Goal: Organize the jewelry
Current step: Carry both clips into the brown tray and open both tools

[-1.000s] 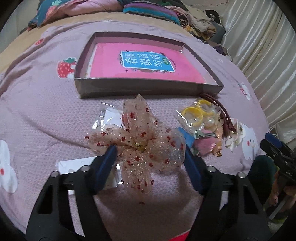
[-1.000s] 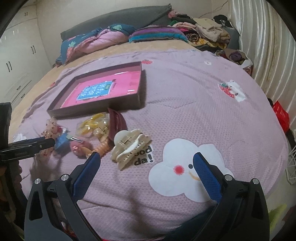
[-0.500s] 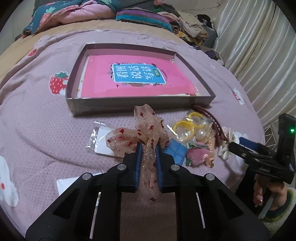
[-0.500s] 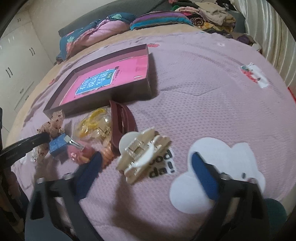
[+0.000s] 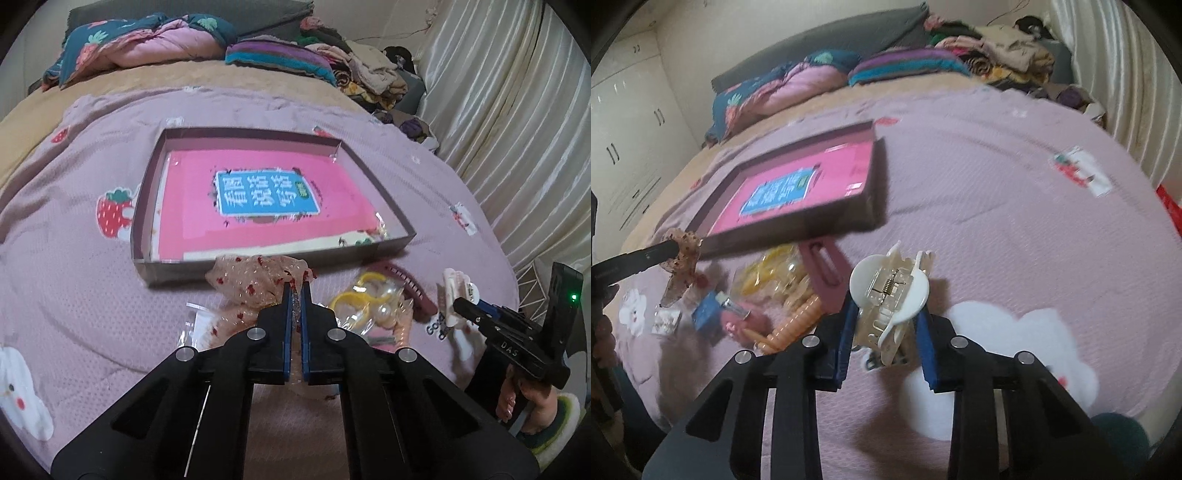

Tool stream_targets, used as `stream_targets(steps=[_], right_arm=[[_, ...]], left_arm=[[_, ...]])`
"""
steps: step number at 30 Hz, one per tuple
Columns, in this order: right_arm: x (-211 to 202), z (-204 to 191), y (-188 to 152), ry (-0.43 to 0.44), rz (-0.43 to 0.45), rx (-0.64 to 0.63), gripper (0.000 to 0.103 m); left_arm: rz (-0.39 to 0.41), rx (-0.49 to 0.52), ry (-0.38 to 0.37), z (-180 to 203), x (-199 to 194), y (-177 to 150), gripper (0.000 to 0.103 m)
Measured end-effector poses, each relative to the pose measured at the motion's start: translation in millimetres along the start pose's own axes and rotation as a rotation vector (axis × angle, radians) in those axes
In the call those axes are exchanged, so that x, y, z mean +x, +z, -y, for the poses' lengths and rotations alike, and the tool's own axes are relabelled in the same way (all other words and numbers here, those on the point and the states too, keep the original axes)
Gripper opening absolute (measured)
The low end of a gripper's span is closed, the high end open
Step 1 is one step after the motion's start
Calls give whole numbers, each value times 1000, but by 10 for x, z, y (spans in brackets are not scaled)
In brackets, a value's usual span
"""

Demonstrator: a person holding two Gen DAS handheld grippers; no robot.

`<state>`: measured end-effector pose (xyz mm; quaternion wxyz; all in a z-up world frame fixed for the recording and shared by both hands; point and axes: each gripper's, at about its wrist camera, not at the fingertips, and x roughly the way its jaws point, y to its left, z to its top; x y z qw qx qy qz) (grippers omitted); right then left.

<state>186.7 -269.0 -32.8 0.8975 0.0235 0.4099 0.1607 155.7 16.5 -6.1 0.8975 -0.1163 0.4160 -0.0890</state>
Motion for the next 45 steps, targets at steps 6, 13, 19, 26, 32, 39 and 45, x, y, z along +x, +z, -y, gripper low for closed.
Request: stream_targets(steps=[6,13,19,26,32,39,45], right_arm=[[-115,122,165,-25,53,3,29],[-161,135,356,-14,90,-1,22],[-143,21,549,10,114,-16,22],[-64,-225,914,47,153,-41,22],[127,-427,1147,75,151,-57,22],[490,-638,1393,92,112,-61,22],[855,-883,1552,130,33,-60,22]], left_arm=[[44,-16,-7,-57,-131,208,0],[116,-21,24,-168,-321,482,0],[141,-56,39,-336,-319,619,0],[124,-83,31,-526,-102,687,0],[106,-101,17,-627,121,668,0],[58,-72,21,-653,309,566,0],[33,-76,12,-699,323,564,7]])
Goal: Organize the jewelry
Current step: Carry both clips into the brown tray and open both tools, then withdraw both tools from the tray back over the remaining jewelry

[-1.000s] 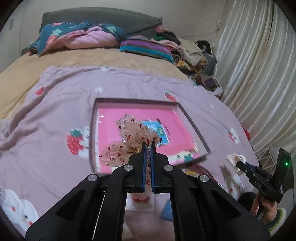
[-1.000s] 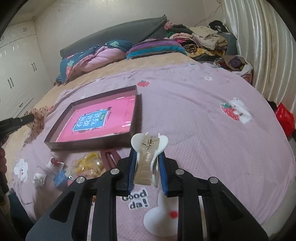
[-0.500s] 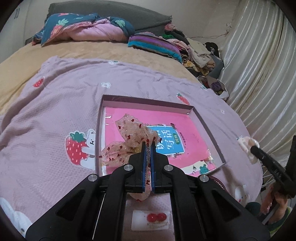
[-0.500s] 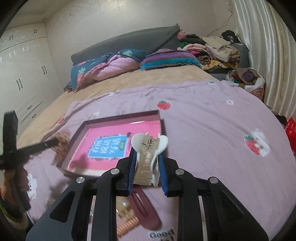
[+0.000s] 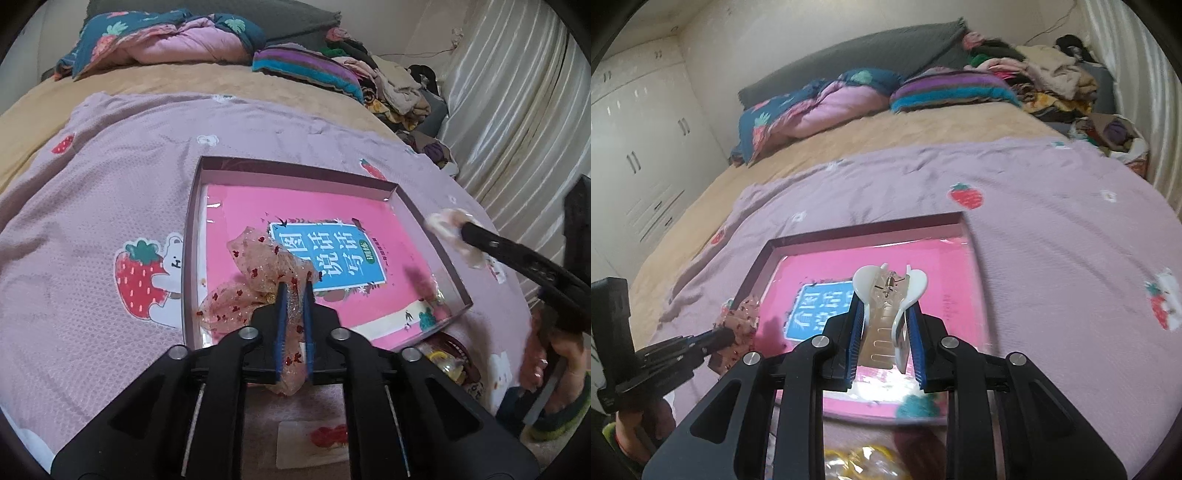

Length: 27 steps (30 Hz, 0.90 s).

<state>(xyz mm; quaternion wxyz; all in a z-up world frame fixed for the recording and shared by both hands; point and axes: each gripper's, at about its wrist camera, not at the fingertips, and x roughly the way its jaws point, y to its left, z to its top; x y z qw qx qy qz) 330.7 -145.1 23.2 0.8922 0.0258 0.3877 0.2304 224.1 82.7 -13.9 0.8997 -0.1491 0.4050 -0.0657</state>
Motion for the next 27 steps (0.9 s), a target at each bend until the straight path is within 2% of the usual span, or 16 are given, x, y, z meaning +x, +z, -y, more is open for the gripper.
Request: stream_targets(steps=[1,3,5,6,8,10,12,15,18,19,21,24,27], right_arm=[[33,-19,-11,-2,-9,-6,23],[134,-51,-43,9,-44,3,23],[225,-66,-96,19,-84,12,32],[248,-69,-133,18,-94,15,40],[235,-73,-193,7,-93,15,53],[188,-93,-261,-10,-81,2,66],[144,-110,-303,-28,-67,-14,69],[51,-100,-373,-59,-49,-34,81],[-7,-56,-395,-73,-45,-42,83],[-41,-49,-403,-87,-38,-48,88],[-100,-41,-411,-106,-20,-52,91],[-198,-29,-417,-108,-2,-62,91],[-273,-37,-426,-119,12,-76,96]], left_arm=[[0,-2,3,-5,-12,0,9],[-13,-3,-12,1,-18,-5,19],[-17,8,-14,16,-27,-25,29],[-20,11,-10,26,-29,-31,32],[-19,9,-13,27,-47,-40,34],[-17,2,-16,17,-78,-48,42],[-10,-3,-14,10,-113,-60,52],[4,-29,-19,-17,-193,-84,63],[17,-37,-4,-32,-258,-101,72],[20,-40,-1,-38,-274,-107,75],[22,-51,1,-49,-300,-106,83],[32,-52,11,-50,-349,-108,92],[43,-52,15,-35,-407,-98,93]])
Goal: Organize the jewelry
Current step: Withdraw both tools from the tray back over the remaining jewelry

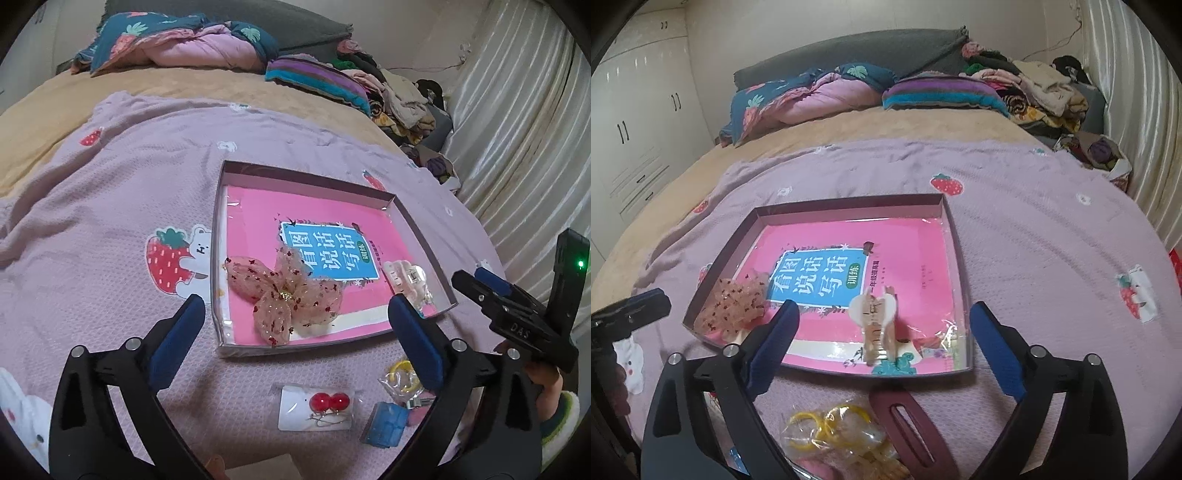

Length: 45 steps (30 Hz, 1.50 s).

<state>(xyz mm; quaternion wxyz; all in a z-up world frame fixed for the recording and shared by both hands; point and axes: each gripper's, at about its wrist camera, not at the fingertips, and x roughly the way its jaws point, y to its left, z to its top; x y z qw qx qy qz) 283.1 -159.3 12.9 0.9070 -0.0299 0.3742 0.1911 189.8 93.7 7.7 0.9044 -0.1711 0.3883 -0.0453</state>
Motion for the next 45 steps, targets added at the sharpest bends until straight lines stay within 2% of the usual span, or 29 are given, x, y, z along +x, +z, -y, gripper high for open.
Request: stream_targets(steps=[7,23,38,45], right_arm=[[-230,35,-62,-8,28,-20,97],[-741,162,-183,2,91,8,98],[-1133,323,-370,-23,105,-22,99],[-1334,382,-511,-20,112,-20,99]], left_arm=[[45,22,27,69,-209,-34,93],[94,-20,53,106,-696,-334,93],[114,14,89,243,-983,-619,93],[78,33,79,370,-933,-778,93]])
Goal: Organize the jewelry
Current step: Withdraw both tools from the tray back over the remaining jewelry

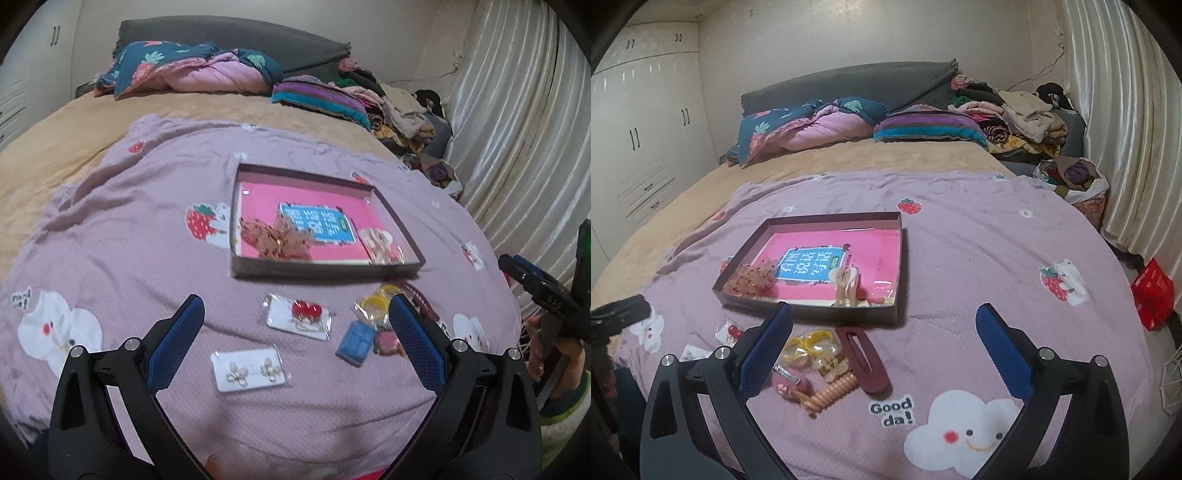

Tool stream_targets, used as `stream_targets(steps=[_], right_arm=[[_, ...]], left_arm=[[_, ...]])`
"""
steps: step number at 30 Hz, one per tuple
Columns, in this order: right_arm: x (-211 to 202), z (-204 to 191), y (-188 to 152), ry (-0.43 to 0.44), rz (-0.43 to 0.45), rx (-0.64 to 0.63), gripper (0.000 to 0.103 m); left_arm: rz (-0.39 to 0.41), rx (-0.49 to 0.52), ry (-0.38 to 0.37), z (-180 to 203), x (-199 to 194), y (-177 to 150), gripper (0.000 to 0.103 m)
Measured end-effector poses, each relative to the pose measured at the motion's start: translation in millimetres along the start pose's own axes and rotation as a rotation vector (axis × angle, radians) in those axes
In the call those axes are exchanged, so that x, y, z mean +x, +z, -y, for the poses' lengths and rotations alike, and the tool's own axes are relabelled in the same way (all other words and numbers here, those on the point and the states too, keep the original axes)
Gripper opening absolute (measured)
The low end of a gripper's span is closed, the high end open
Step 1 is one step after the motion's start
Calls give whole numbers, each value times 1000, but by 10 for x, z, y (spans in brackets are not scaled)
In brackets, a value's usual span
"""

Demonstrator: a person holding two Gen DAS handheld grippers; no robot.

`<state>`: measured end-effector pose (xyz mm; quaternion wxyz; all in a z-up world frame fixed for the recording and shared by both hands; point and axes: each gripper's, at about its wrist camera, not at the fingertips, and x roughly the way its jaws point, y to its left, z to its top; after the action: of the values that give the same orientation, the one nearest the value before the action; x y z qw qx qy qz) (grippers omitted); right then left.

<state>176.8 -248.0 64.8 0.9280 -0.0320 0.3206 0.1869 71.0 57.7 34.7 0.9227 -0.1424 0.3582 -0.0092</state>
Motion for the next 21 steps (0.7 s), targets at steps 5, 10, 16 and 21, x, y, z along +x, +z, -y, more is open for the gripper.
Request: stream_targets(steps=[5,10,16,21], right_arm=[[-86,12,-111,-1,-4,-13,99],[-91,22,-272,7,-30,14,99],[-58,28,-450,-7,-66,25,99],[-25,47,-555,-10,-94,42,99]], left_arm=[[-22,28,13,88,20,-155,93],[-50,38,30,93,38,-293,93],[-65,38,35,55,44,-412,93],[-90,37,40,24,96,-493,93]])
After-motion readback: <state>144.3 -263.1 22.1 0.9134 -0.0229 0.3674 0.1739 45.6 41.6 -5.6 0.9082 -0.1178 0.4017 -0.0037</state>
